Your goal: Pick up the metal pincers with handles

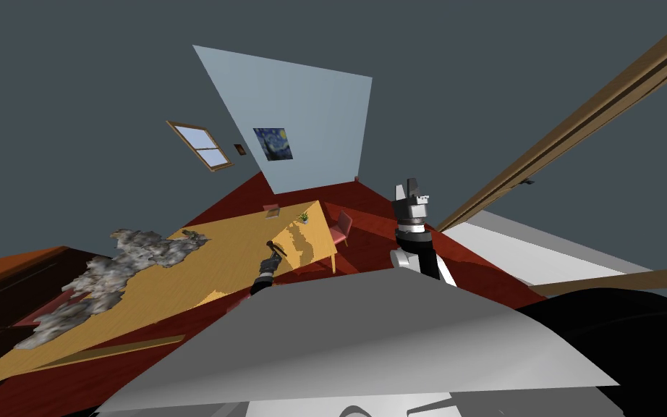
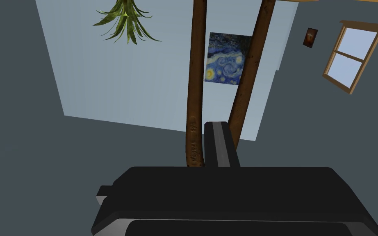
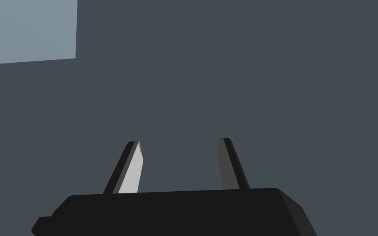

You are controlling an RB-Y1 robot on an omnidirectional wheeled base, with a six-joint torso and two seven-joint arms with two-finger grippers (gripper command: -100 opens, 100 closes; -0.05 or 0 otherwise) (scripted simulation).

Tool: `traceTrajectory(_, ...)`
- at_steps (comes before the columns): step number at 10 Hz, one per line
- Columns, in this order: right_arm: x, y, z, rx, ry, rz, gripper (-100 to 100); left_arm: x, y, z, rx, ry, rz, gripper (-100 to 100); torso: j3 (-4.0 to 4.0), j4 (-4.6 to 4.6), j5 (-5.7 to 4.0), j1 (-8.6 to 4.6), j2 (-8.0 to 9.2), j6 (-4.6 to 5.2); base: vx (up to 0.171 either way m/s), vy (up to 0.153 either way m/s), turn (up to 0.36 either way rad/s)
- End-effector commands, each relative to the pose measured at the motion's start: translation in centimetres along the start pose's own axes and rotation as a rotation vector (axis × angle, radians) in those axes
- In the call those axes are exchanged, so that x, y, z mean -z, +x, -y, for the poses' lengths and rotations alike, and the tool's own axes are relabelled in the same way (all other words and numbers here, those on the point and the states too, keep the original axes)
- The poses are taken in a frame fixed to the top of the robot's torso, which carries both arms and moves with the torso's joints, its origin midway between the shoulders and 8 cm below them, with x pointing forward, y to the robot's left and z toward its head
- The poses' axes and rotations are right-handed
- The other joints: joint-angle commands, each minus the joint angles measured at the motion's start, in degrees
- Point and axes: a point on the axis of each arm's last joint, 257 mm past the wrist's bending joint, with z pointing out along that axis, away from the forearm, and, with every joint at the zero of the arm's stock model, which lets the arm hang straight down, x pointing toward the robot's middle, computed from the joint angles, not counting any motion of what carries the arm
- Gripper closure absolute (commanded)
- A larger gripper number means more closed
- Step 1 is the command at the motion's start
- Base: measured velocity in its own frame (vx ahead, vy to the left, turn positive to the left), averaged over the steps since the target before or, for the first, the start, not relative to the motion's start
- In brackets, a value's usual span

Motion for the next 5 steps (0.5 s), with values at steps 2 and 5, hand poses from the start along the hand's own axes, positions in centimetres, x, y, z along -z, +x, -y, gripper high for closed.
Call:
traceTrajectory(2,0.0,0.0,0.0,0.000,0.000,0.000,0,0.5,0.0,-1.3,-0.027,-0.029,0.006,-100,0.00,0.00,0.00,0.00,0.00,0.00,-0.014,0.016,0.015)
traceTrajectory(5,0.0,0.0,0.0,0.000,0.000,0.000,0,1.1,-0.1,-2.6,-0.059,-0.061,0.013,-100,0.10,0.04,0.03,0.15,0.18,-0.01,-0.046,0.037,0.015)
